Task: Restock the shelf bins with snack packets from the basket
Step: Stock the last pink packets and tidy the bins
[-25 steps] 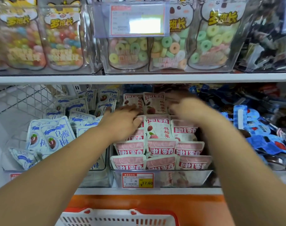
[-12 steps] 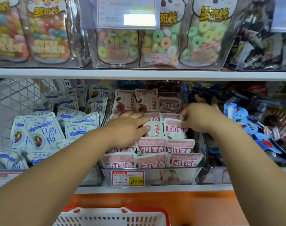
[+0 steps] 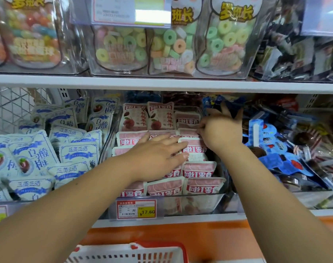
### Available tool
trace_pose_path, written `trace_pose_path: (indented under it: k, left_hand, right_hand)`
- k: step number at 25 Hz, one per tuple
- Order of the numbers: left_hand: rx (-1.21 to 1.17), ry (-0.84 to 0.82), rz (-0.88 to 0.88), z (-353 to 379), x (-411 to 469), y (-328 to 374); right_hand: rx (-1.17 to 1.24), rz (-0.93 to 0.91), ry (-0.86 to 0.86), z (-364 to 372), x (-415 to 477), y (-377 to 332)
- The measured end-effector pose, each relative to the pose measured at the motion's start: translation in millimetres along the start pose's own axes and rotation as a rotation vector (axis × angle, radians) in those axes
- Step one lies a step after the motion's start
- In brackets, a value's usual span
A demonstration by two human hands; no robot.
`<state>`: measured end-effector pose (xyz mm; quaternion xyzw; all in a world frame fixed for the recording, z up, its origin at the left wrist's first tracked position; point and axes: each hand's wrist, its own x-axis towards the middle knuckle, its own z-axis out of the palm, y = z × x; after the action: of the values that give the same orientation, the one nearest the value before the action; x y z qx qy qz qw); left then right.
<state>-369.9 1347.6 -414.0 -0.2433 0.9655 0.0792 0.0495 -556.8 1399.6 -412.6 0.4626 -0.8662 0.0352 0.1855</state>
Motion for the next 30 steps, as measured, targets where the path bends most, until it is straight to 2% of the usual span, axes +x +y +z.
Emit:
trace_pose_path:
  k: [5,8,10,12,15,18,20,23,25,30]
  left_hand:
    - [-0.029,0.014,0.004,-0.9,-2.3,3.1]
    - [-0.050,0.038,-0.023,-1.0,-3.5,-4.9]
    - [-0.041,0.028,-0.031,-0.7,-3.8,-8.3]
    - [-0.074,0.045,-0.021,-4.1,-9.3,-9.6]
    - [-0.111,0.199,-0.035,-17.1,-39.9,-27.4]
    - [-0.105,0.331,-0.155,-22.0,-87.8,-73.3]
    - [-0.118,0.374,-0.256,-18.9,-117.9,-106.6]
    - [-0.077,0.391,-0.365,-15.1,-159.3,-148.3]
    - [-0.041,0.380,-0.397,-14.4,-183.7,-167.5]
    - [-0.086,0.496,-0.382,-4.5,-221.7,-191.9]
  right_hand:
    - [0.044,-0.060,0.078,0.1,-2.0,3.2]
    - [-0.055,-0.154,-0.065,-6.9,-4.1,1.1]
    - [-0.103,-0.149,-0.187,-6.9,-5.3,-2.1]
    - [-0.081,-0.137,-0.187,-11.0,-8.6,0.0]
    - [0.131,-0.149,-0.071,-40.3,-16.8,-0.3]
    - [0.539,-0.249,-0.196,-76.8,-32.8,-23.6]
    - [0.636,-0.377,-0.256,-88.8,-50.7,-52.3]
    - [0.572,-0.549,-0.231,-91.6,-71.1,-106.4]
    - [0.532,-0.601,-0.233,-91.1,-78.0,-139.8]
    - [0.396,-0.554,-0.257,-79.9,-86.1,-189.7]
